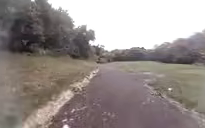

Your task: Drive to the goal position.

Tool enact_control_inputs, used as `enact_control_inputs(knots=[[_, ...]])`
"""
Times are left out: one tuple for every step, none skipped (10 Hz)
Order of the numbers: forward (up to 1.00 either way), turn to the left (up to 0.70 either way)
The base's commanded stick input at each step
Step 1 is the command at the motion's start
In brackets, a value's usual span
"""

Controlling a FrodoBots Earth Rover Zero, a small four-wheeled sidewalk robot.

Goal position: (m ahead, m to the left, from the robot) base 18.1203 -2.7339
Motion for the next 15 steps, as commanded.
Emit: enact_control_inputs(knots=[[1.00,0.00],[1.00,0.00],[1.00,0.00],[1.00,0.00],[1.00,-0.23],[1.00,-0.29],[1.00,-0.15],[1.00,-0.08],[1.00,-0.02],[1.00,0.00],[1.00,0.00],[1.00,0.00],[1.00,0.00],[1.00,0.00],[1.00,0.00]])
